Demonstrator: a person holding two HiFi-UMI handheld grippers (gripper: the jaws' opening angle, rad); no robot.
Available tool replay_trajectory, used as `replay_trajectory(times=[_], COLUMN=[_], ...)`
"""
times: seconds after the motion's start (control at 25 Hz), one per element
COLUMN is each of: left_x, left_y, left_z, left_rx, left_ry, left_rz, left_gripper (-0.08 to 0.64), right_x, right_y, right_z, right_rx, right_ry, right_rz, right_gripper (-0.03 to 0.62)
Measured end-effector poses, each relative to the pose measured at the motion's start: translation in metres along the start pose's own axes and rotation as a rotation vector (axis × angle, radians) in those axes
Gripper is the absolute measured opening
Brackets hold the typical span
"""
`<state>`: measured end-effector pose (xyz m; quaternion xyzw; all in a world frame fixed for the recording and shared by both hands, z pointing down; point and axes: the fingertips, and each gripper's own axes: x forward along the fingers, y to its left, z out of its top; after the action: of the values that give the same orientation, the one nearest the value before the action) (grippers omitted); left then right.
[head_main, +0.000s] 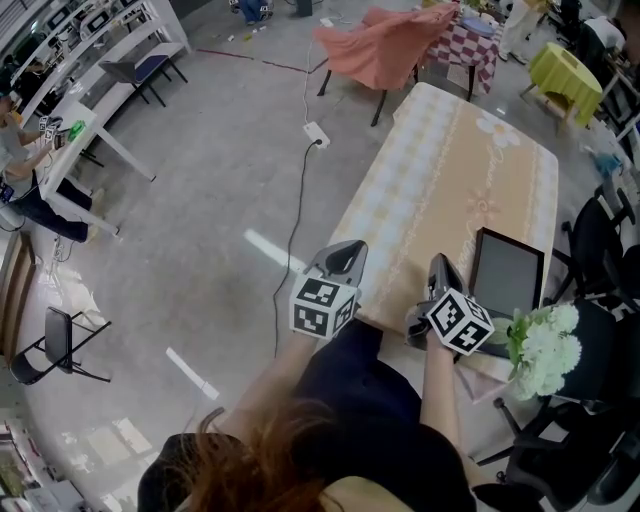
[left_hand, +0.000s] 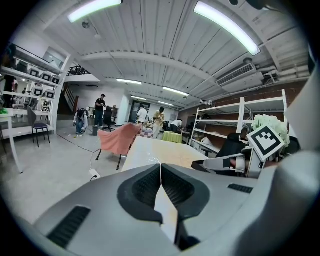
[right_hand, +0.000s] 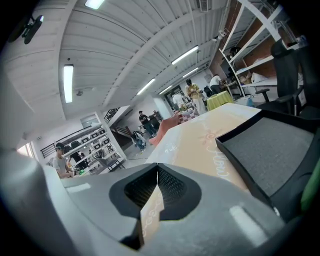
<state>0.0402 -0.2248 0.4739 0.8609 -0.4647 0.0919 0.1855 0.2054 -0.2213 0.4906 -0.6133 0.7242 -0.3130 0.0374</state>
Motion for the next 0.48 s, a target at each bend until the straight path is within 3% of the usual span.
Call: replay_trajectory(times=[0.48], left_x=[0.028], left_y=[0.008], left_z=[0.026], left_rx=[-0.006], left_ry=[0.01], left_rz=[0.003], left_gripper=[0.012], right_x=[0.025], right_y=[-0.014], right_z=[0.02], right_rx=[0.005], right_ry=[0.035], right_rz=[-0.038], right_gripper=[0.005])
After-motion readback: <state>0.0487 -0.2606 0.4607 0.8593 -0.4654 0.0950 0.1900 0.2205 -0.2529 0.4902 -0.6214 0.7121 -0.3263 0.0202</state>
